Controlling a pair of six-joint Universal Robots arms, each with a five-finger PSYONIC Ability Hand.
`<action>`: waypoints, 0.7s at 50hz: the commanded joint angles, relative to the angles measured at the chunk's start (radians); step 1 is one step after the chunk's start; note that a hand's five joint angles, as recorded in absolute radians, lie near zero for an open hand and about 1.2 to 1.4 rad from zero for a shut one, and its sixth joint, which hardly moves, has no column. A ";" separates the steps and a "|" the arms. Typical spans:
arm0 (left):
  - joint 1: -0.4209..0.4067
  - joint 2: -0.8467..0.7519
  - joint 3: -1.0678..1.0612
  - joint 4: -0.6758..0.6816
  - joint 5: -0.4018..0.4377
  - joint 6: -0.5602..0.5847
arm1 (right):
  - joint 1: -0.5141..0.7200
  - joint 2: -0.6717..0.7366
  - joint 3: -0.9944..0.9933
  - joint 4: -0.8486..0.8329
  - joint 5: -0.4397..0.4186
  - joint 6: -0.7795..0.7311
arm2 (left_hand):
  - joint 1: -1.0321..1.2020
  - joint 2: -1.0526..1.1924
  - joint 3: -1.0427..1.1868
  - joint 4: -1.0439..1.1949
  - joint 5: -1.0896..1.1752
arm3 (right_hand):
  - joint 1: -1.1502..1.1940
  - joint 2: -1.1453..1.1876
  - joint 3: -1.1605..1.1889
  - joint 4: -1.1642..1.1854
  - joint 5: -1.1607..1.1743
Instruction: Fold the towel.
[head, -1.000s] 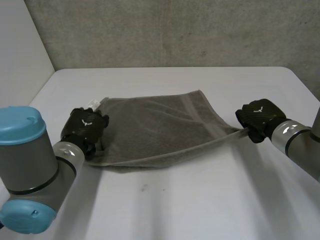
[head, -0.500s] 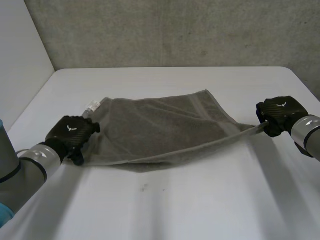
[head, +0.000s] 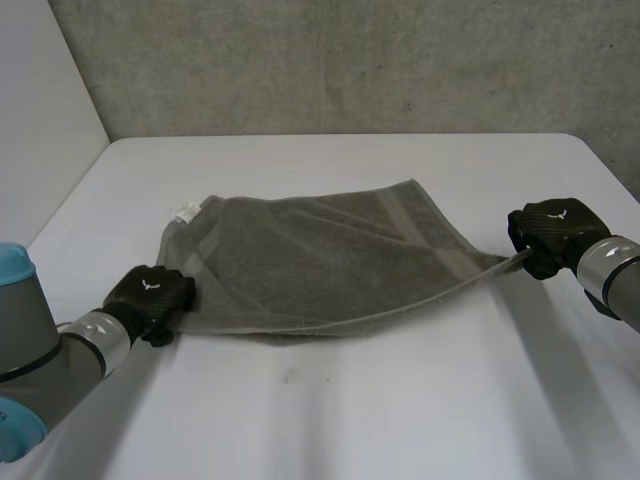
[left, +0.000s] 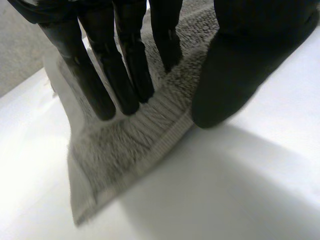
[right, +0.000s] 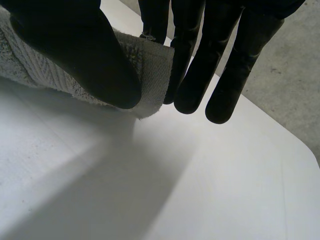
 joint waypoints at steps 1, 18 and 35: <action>0.001 0.017 0.008 0.044 -0.004 -0.001 | -0.001 -0.011 0.000 0.001 0.006 -0.008 | 0.471 0.472 0.473 0.487 0.488 | 0.428 0.217 0.209 0.206 0.234; 0.001 0.620 0.175 -0.239 -0.009 -0.001 | -0.004 -0.338 -0.218 0.371 0.004 -0.221 | 0.471 0.472 0.473 0.487 0.488 | 0.428 0.217 0.209 0.206 0.234; -0.008 0.468 0.400 -0.573 -0.015 0.025 | 0.093 -0.278 -0.342 0.628 0.053 -0.382 | 0.471 0.472 0.473 0.487 0.488 | 0.428 0.217 0.209 0.206 0.234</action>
